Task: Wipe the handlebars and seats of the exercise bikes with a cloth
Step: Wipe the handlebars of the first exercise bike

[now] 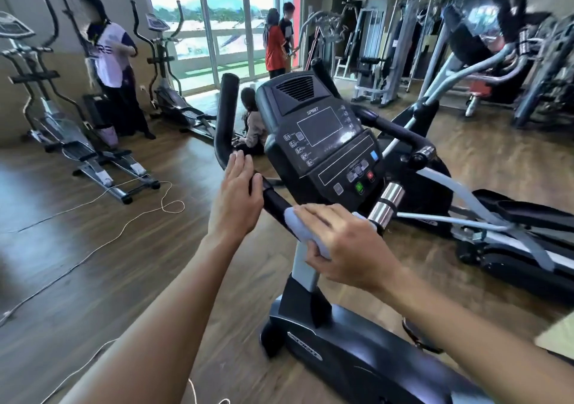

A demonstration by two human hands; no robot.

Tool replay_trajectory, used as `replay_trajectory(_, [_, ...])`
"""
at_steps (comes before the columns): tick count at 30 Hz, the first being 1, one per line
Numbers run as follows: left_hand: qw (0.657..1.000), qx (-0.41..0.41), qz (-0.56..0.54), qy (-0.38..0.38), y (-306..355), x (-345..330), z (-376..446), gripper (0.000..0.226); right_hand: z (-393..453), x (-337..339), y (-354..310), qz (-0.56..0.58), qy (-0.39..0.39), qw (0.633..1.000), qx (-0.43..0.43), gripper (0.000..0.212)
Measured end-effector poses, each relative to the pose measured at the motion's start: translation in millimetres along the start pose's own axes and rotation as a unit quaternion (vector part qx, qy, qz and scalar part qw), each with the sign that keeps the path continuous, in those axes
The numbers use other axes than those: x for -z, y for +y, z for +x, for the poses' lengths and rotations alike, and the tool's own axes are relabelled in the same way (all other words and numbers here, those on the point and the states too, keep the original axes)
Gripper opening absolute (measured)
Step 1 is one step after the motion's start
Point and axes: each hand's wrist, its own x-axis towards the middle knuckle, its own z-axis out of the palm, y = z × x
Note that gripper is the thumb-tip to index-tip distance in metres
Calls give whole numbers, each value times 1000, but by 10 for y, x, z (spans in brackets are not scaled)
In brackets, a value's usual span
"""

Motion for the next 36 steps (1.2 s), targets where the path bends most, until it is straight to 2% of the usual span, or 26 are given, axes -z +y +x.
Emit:
replay_trajectory(4, [998, 58, 13, 7, 200, -42, -84, 52, -429, 297, 569, -7, 11, 990, 143, 50])
replay_trajectory(6, [996, 83, 23, 12, 293, -93, -150, 53, -324, 277, 672, 12, 0, 990, 140, 47])
replay_trajectory(10, [993, 104, 42, 28, 404, -221, -270, 51, -54, 61, 456, 68, 7, 996, 57, 45])
replay_trajectory(12, [991, 116, 55, 32, 478, -242, -283, 54, -98, 60, 477, 83, 6, 993, 83, 45])
replay_trajectory(15, [987, 137, 81, 27, 565, -220, -331, 57, -267, 173, 869, 70, 5, 984, 163, 46])
replay_trajectory(16, [986, 141, 88, 25, 594, -212, -348, 57, -294, 212, 1072, 57, 15, 986, 153, 45])
replay_trajectory(19, [985, 145, 92, 31, 636, -231, -360, 57, -222, 362, 1614, 46, 69, 997, -1, 45])
replay_trajectory(21, [984, 151, 92, 38, 672, -267, -347, 58, -201, 353, 1646, 51, 86, 994, -40, 44])
replay_trajectory(23, [982, 161, 85, 47, 709, -299, -339, 59, -230, 260, 1328, 71, 95, 993, -13, 41])
replay_trajectory(26, [982, 157, 92, 50, 703, -313, -346, 58, -420, 102, 725, 120, 88, 986, 80, 41])
replay_trajectory(29, [983, 151, 102, 35, 651, -241, -343, 56, -415, 51, 794, 121, 107, 979, 126, 41])
replay_trajectory(32, [983, 141, 120, 6, 580, -157, -321, 56, -266, 69, 1088, 116, 136, 981, 72, 40])
replay_trajectory(36, [983, 128, 130, -7, 559, -119, -314, 57, -247, 59, 1048, 128, 149, 980, -1, 40])
